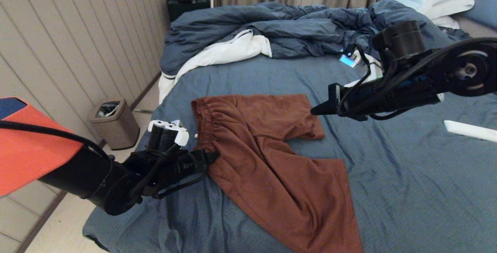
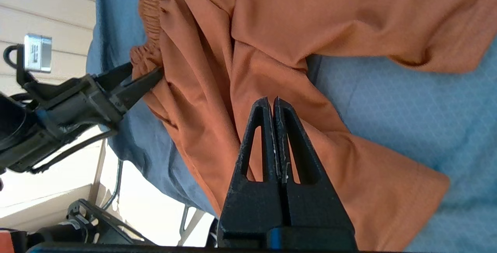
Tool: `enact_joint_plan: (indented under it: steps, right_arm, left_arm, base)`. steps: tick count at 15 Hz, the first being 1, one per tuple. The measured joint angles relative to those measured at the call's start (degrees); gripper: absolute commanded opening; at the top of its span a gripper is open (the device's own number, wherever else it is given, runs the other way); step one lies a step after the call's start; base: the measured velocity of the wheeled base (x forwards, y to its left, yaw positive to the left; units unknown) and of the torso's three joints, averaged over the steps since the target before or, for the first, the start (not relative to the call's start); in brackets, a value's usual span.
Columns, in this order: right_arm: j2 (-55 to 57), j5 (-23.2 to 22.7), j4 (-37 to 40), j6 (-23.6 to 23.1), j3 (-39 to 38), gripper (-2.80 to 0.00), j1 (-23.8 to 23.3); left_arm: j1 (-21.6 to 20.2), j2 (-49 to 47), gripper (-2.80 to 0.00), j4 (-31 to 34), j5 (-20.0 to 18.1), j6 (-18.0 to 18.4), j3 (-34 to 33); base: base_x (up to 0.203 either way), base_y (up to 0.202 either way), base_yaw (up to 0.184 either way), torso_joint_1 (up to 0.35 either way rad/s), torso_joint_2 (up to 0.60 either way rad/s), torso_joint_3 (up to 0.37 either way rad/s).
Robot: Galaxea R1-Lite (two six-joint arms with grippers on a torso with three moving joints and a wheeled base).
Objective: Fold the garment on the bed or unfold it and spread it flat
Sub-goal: Unford the brown shorts
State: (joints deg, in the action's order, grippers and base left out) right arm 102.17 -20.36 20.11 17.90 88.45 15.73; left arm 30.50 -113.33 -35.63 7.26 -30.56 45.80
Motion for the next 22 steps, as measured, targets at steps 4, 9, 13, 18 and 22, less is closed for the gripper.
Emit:
enact_joint_plan:
  steps: [4,9,13,18,22]
  right_arm:
    - [0.1,0.1,0.0,0.0,0.0,-2.8,0.0]
    - [0.5,0.2,0.0,-0.1,-0.2,-2.8,0.1]
    - [0.2,0.3,0.2,-0.1,-0.1,-2.8,0.0]
    - [-0.3,0.4,1.5,-0.2,0.5,-2.8,-0.1]
    - [-0.2,0.4,2.4,-0.3,1.4,-2.8,-0.8]
  left_arm:
    - [0.1,-0.7,-2.8,-0.4,1.4,0.1,-0.1]
    - [0.7,-0.4,-2.8,-1.1,1.6,0.0,-0.9]
    - [1.4,3.5,-2.8,-1.1,1.9,-0.2,-4.6]
    - [2.8,11.2,-2.8,3.2,3.5,-1.7,-9.8]
    - [4.2,13.9,-2.8,2.6,4.0,-1.9,-15.7]
  base:
    - [0.0,0.0,0.0,0.0,0.0,0.0]
    - [0.0,0.0,0.0,0.0,0.0,0.0]
    - [0.0,0.0,0.0,0.0,0.0,0.0]
    - [0.0,0.0,0.0,0.0,0.0,0.0]
    - [0.0,0.0,0.0,0.0,0.0,0.0]
